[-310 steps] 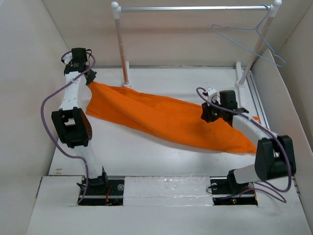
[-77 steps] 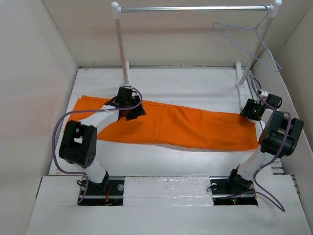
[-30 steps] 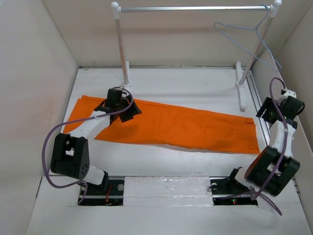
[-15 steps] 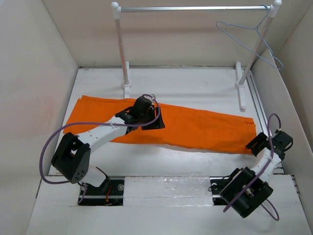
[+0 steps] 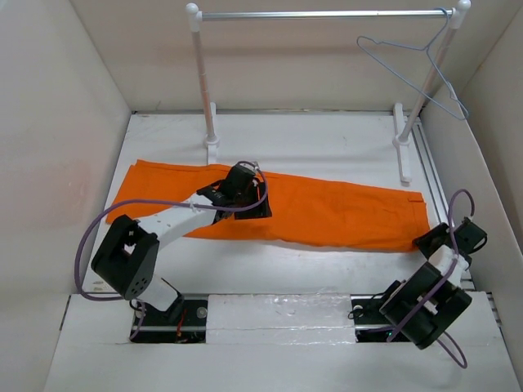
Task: Place the trousers on the hanger
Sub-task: Fold the trousers at the center of the board.
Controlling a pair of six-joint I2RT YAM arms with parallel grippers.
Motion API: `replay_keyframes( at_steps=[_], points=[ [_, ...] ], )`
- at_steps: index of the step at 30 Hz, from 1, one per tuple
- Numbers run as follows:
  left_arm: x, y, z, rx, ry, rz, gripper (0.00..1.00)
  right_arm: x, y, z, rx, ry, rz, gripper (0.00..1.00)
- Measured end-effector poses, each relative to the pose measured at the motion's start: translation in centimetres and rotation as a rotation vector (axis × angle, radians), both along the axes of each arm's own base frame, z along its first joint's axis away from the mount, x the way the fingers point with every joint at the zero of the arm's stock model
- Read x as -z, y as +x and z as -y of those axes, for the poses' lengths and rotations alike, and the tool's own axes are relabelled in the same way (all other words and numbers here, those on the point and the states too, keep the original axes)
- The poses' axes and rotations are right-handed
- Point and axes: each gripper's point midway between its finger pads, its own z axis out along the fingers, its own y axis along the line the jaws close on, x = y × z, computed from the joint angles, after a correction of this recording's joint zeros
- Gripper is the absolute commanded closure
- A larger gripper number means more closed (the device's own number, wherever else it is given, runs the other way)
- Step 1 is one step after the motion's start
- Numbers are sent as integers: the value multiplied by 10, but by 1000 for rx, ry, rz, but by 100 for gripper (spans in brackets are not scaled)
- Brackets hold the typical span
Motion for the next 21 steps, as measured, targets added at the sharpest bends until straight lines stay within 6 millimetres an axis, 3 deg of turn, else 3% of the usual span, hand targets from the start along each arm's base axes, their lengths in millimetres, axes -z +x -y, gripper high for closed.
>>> replay_keyframes(
  at_steps=[1, 2, 6, 8, 9, 10, 13, 16, 21],
  points=[
    [5, 0, -1, -4, 12, -7, 45, 1, 2, 1, -4, -2, 6, 87],
    [9, 1, -2, -7, 23, -13, 45, 2, 5, 2, -5, 9, 11, 99],
    [26, 2, -7, -23, 71, -40, 45, -5, 7, 3, -36, -3, 11, 100],
    [30, 2, -8, -26, 82, -46, 45, -22, 4, 4, -57, -37, 3, 100],
    [31, 2, -9, -27, 85, -47, 45, -20, -5, -2, -77, -22, -37, 100],
    [32, 2, -9, -27, 87, -49, 45, -57, 11, 8, -103, -115, 29, 100],
    [38, 0, -9, -19, 118, -46, 46, -125, 35, 7, -222, -269, 111, 100],
    [50, -8, -3, 9, 170, -48, 46, -185, 56, -8, -347, -391, 214, 100],
    [61, -31, 17, 84, 245, -36, 46, -242, 66, -47, -520, -489, 300, 100]
  ],
)
